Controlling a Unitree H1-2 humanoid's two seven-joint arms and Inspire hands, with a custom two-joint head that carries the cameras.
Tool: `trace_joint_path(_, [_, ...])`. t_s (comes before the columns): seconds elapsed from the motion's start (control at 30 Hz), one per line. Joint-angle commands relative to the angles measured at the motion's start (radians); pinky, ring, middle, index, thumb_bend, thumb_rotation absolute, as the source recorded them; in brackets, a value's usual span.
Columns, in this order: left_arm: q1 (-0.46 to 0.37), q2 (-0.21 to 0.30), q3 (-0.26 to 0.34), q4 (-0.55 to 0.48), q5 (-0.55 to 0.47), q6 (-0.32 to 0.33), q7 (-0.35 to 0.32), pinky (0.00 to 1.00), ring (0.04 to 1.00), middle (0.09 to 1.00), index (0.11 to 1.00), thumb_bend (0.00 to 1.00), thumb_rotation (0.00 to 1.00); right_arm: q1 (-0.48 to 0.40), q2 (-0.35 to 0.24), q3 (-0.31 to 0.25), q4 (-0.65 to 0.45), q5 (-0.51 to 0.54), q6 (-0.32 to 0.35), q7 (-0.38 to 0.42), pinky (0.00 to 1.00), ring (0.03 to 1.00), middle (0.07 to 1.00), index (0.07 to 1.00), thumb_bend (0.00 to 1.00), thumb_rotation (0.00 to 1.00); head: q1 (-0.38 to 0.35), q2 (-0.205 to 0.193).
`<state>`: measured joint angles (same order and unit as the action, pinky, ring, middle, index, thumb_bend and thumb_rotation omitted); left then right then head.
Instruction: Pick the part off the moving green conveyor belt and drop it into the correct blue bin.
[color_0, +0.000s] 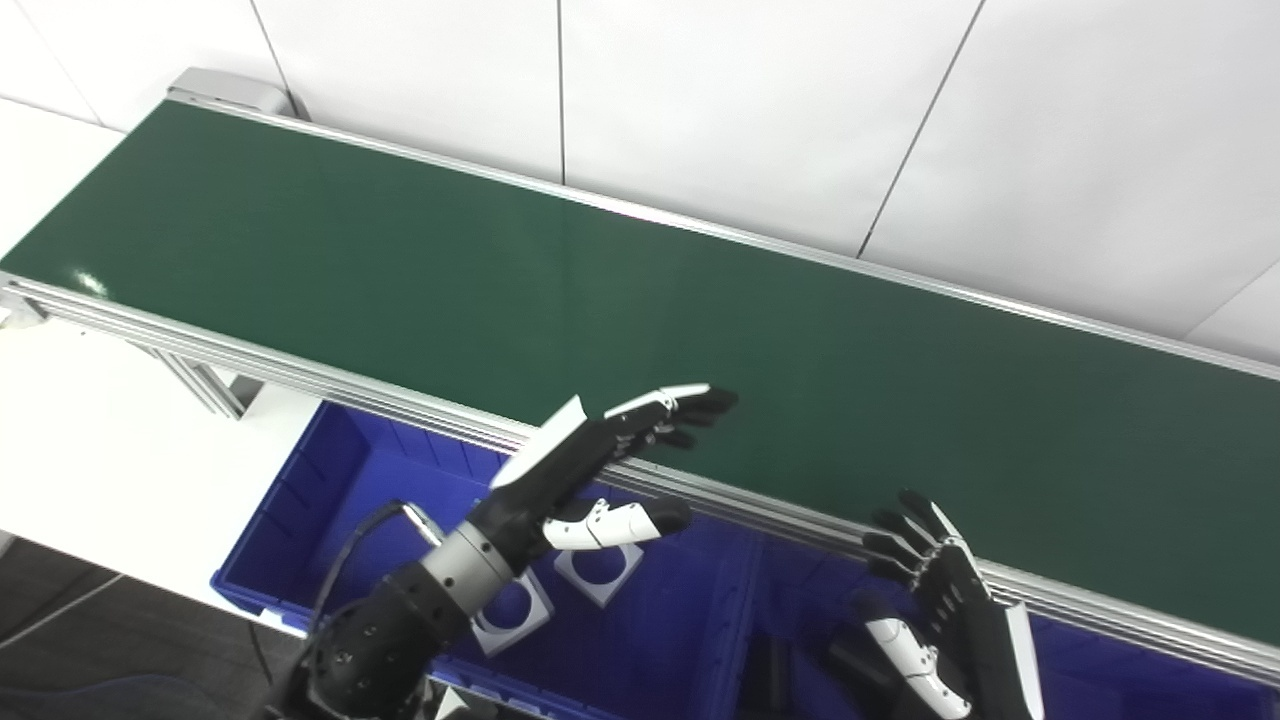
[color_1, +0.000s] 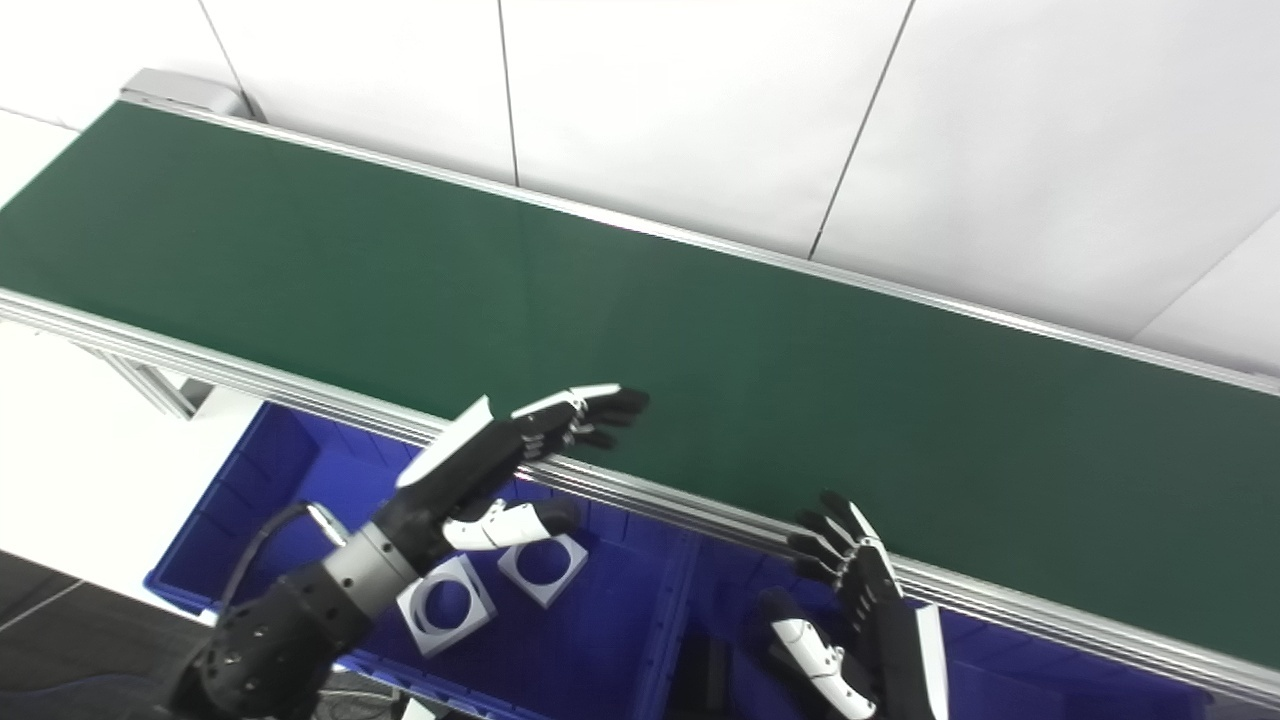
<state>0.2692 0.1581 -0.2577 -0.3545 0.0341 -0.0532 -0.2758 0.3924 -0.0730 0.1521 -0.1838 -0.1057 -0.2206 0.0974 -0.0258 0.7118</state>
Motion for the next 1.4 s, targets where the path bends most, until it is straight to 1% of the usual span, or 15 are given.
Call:
trace_joint_path(0.0, [-0.024, -0.012, -0.004, 0.034, -0.073, -0.053, -0.02, 0.8, 0.848, 0.849, 0.842, 0.82, 0.79, 0.005, 0.013, 0.007, -0.02, -0.004, -0.06, -0.012, 0.69, 0.756, 0.806, 0.882, 0.66, 0.5, -0.021, 0.0])
trace_joint_path(0.17, [-0.049, -0.028, 0.0, 0.179, -0.113, -0.095, -0.036, 0.8, 0.838, 0.839, 0.842, 0.82, 0.85, 0.009, 0.032, 0.021, -0.015, -0.03, -0.057, -0.024, 0.7, 0.757, 0.805, 0.881, 0.67, 0.52, -0.114, -0.002])
trace_joint_path(0.27, [-0.063, -0.029, 0.016, 0.259, -0.165, -0.113, -0.058, 0.81, 0.834, 0.838, 0.836, 0.79, 0.82, 0.006, 0.044, 0.035, -0.007, -0.046, -0.054, -0.032, 0.7, 0.762, 0.81, 0.886, 0.67, 0.52, -0.197, 0.009])
trace_joint_path(0.3, [-0.068, -0.028, 0.021, 0.281, -0.179, -0.119, -0.066, 0.81, 0.832, 0.836, 0.833, 0.78, 0.82, 0.004, 0.048, 0.039, -0.005, -0.052, -0.054, -0.035, 0.69, 0.761, 0.811, 0.888, 0.67, 0.54, -0.197, 0.009])
trace_joint_path(0.33, [-0.076, -0.023, 0.027, 0.311, -0.193, -0.128, -0.079, 0.82, 0.833, 0.835, 0.831, 0.77, 0.81, 0.0, 0.054, 0.045, -0.001, -0.061, -0.054, -0.041, 0.69, 0.762, 0.813, 0.889, 0.67, 0.55, -0.245, 0.018])
trace_joint_path(0.37, [-0.081, -0.02, 0.031, 0.331, -0.204, -0.135, -0.089, 0.83, 0.834, 0.834, 0.829, 0.77, 0.81, -0.003, 0.059, 0.05, 0.002, -0.066, -0.054, -0.044, 0.69, 0.762, 0.814, 0.89, 0.67, 0.55, -0.245, 0.018])
trace_joint_path(0.4, [-0.086, -0.014, 0.037, 0.35, -0.215, -0.141, -0.101, 0.83, 0.834, 0.834, 0.829, 0.76, 0.81, -0.009, 0.065, 0.055, 0.009, -0.071, -0.052, -0.047, 0.69, 0.762, 0.814, 0.89, 0.67, 0.55, -0.29, 0.034])
trace_joint_path(0.43, [-0.09, -0.01, 0.042, 0.362, -0.223, -0.145, -0.11, 0.83, 0.833, 0.832, 0.826, 0.75, 0.79, -0.013, 0.069, 0.059, 0.014, -0.074, -0.051, -0.05, 0.69, 0.765, 0.818, 0.894, 0.67, 0.57, -0.29, 0.034])
trace_joint_path(0.47, [-0.094, -0.004, 0.05, 0.37, -0.239, -0.144, -0.12, 0.83, 0.832, 0.831, 0.825, 0.74, 0.78, -0.019, 0.076, 0.063, 0.019, -0.077, -0.049, -0.052, 0.69, 0.766, 0.819, 0.895, 0.68, 0.58, -0.328, 0.051])
trace_joint_path(0.5, [-0.096, -0.001, 0.057, 0.375, -0.249, -0.142, -0.128, 0.84, 0.832, 0.831, 0.82, 0.75, 0.76, -0.023, 0.08, 0.066, 0.023, -0.079, -0.047, -0.054, 0.69, 0.765, 0.819, 0.895, 0.68, 0.59, -0.328, 0.051])
trace_joint_path(0.57, [-0.104, 0.006, 0.072, 0.381, -0.275, -0.13, -0.145, 0.84, 0.832, 0.831, 0.817, 0.76, 0.74, -0.033, 0.092, 0.071, 0.026, -0.087, -0.04, -0.058, 0.69, 0.763, 0.818, 0.894, 0.68, 0.59, -0.385, 0.082])
trace_joint_path(0.63, [-0.114, 0.013, 0.084, 0.393, -0.296, -0.127, -0.163, 0.84, 0.832, 0.832, 0.816, 0.76, 0.72, -0.042, 0.102, 0.073, 0.026, -0.093, -0.028, -0.062, 0.69, 0.763, 0.817, 0.895, 0.69, 0.6, -0.402, 0.096])
trace_joint_path(0.8, [-0.125, 0.024, 0.099, 0.399, -0.314, -0.115, -0.183, 0.83, 0.834, 0.837, 0.823, 0.78, 0.7, -0.054, 0.111, 0.077, 0.027, -0.077, -0.017, -0.063, 0.7, 0.772, 0.822, 0.895, 0.69, 0.61, -0.416, 0.111])
trace_joint_path(1.0, [-0.124, 0.026, 0.105, 0.395, -0.308, -0.112, -0.19, 0.83, 0.834, 0.842, 0.827, 0.82, 0.67, -0.053, 0.11, 0.08, 0.02, -0.073, -0.01, -0.064, 0.7, 0.776, 0.826, 0.897, 0.67, 0.6, -0.398, 0.118])
trace_joint_path(1.37, [-0.111, 0.01, 0.086, 0.359, -0.253, -0.112, -0.171, 0.81, 0.831, 0.841, 0.835, 0.86, 0.67, -0.038, 0.086, 0.072, -0.008, -0.055, -0.005, -0.056, 0.7, 0.775, 0.825, 0.894, 0.68, 0.63, -0.311, 0.128])
